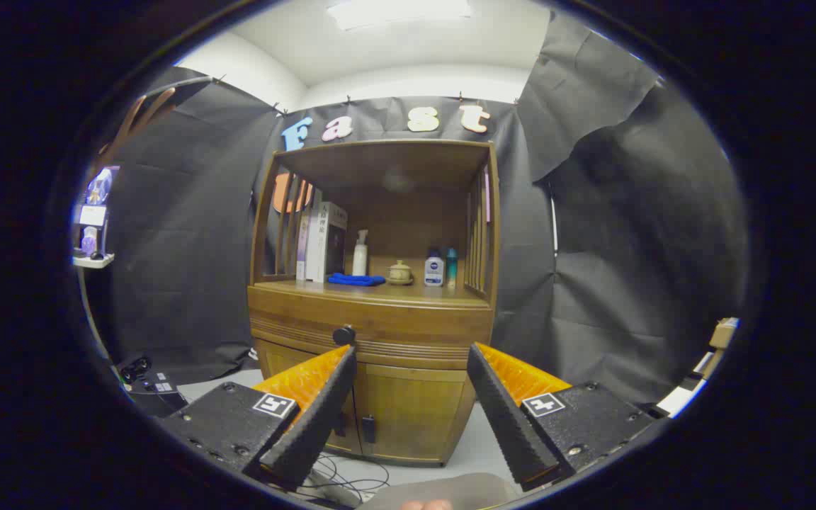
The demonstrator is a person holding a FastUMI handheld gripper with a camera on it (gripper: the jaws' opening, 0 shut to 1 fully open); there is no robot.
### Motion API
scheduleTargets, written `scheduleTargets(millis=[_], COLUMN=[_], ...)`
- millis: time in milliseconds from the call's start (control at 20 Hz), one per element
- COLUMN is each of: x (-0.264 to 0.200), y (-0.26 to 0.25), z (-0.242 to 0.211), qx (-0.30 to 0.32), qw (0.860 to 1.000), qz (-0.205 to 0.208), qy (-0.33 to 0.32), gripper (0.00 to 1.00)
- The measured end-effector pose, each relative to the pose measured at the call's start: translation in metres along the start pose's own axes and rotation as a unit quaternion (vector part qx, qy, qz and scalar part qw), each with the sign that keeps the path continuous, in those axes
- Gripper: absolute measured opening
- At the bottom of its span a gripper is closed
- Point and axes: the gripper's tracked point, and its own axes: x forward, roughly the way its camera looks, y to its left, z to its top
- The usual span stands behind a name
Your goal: Pull open the drawer, take out the items inside it, and place them on the countertop above the cabinet.
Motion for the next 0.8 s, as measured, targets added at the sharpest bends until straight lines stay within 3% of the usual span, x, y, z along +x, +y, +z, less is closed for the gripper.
scheduleTargets(millis=[800], x=[0.0004], y=[-0.0013], z=[-0.0038], qx=[0.001], qw=[1.0], qz=[0.0], qy=[0.007], gripper=[1.0])
